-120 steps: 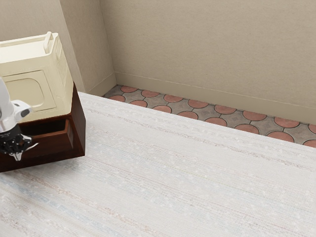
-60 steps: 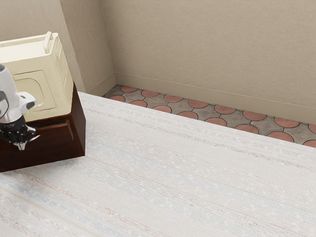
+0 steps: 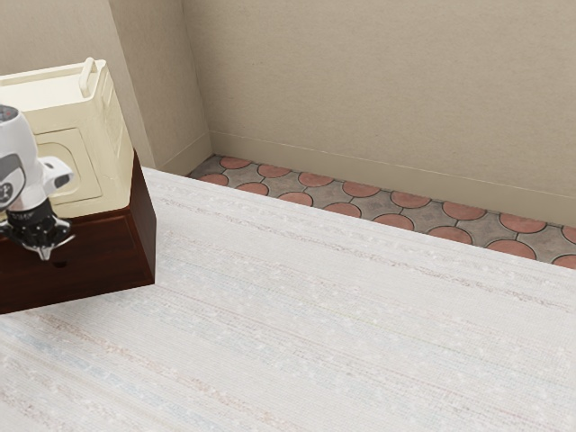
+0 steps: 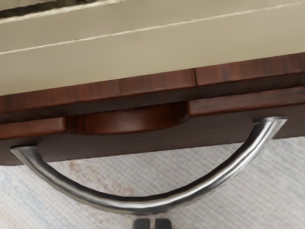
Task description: Push the drawer handle with one arm to close the drawer
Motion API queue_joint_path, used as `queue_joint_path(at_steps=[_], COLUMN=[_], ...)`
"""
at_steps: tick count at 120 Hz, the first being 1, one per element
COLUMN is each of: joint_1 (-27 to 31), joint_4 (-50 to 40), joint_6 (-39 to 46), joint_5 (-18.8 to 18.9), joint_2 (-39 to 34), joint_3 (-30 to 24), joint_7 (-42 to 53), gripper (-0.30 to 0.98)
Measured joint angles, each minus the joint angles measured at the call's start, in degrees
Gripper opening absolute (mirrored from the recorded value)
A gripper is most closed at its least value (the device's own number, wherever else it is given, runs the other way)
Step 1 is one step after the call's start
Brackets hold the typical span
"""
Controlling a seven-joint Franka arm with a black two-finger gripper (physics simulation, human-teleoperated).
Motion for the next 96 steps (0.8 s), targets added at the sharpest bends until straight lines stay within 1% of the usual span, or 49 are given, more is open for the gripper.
queue_joint_path(at_steps=[19,35,41,49,57,62,66,68,72,77,81,86,93,96], joint_1=[0.0,0.0,0.0,-0.4,-3.1,-6.9,-9.7,-11.0,-12.9,-14.9,-15.9,-17.5,-18.5,-18.7], joint_4=[1.2,1.6,0.7,-5.1,-11.9,-13.6,-13.9,-13.7,-12.6,-10.1,-7.4,-1.8,7.5,10.1], joint_6=[0.0,0.0,0.1,0.2,0.2,0.2,0.1,0.1,0.1,0.1,0.0,-1.6,-6.4,-8.6], joint_5=[-1.2,-2.4,-3.4,-4.5,-5.1,-5.4,-5.6,-5.7,-6.6,-9.2,-10.9,-12.5,-14.0,-14.7], joint_2=[1.4,1.7,0.3,-5.1,-11.2,-12.9,-13.5,-13.7,-13.9,-13.8,-13.2,-11.5,-9.7,-9.1], joint_3=[0.1,0.2,0.1,-0.2,-0.4,-1.1,-2.4,-4.3,-8.1,-10.9,-12.1,-13.2,-15.1,-15.6], joint_7=[1.2,2.2,2.5,2.2,1.1,0.2,-0.5,-0.8,-1.5,-2.2,-2.7,-3.4,-4.2,-4.5], gripper=[-0.11,-0.10,-0.09,-0.10,-0.10,-0.10,-0.10,-0.09,-0.02,0.07,0.15,0.24,0.35,0.39])
